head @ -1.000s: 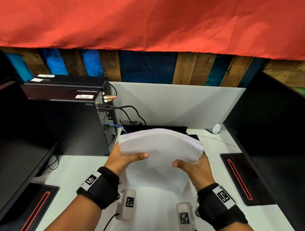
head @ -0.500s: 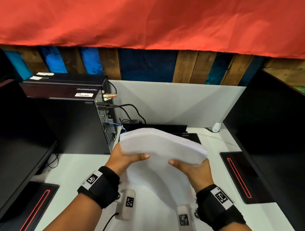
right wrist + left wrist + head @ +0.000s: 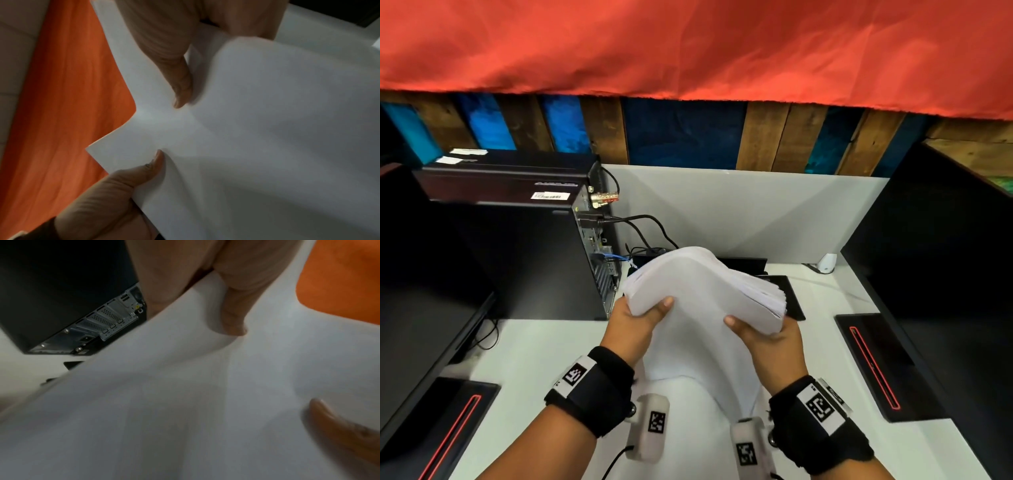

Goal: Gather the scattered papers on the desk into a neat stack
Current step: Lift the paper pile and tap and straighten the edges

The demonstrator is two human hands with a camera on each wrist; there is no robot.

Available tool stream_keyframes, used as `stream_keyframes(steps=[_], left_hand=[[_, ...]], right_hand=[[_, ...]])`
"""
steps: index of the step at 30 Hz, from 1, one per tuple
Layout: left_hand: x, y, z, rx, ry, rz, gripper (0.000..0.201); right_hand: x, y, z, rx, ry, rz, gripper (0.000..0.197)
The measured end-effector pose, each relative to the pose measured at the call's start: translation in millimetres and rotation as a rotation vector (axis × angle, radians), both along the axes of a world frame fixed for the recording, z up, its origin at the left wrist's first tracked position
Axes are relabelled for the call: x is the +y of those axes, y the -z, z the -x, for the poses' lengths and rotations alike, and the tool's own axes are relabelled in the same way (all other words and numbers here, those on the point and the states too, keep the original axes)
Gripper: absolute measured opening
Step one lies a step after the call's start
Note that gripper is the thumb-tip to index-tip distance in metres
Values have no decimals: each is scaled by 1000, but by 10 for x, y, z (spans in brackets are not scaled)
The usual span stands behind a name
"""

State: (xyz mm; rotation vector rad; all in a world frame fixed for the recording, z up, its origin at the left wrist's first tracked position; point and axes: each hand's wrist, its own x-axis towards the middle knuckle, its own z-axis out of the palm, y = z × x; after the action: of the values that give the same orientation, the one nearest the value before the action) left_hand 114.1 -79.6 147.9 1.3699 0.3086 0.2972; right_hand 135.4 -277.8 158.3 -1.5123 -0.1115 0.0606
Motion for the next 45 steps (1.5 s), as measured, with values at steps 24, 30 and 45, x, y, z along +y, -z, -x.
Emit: stream_keyframes(steps=[24, 30, 45], left_hand=[[-108, -301, 41, -201, -159, 118, 42], [-118, -372, -15, -176, -248, 120, 12], [-30, -350, 28, -187, -230, -34, 38]], right_hand=[[30, 51, 7, -527, 257, 322, 68], [43, 99, 2, -587, 279, 414, 50], [63, 89, 66, -618, 351, 337, 42]])
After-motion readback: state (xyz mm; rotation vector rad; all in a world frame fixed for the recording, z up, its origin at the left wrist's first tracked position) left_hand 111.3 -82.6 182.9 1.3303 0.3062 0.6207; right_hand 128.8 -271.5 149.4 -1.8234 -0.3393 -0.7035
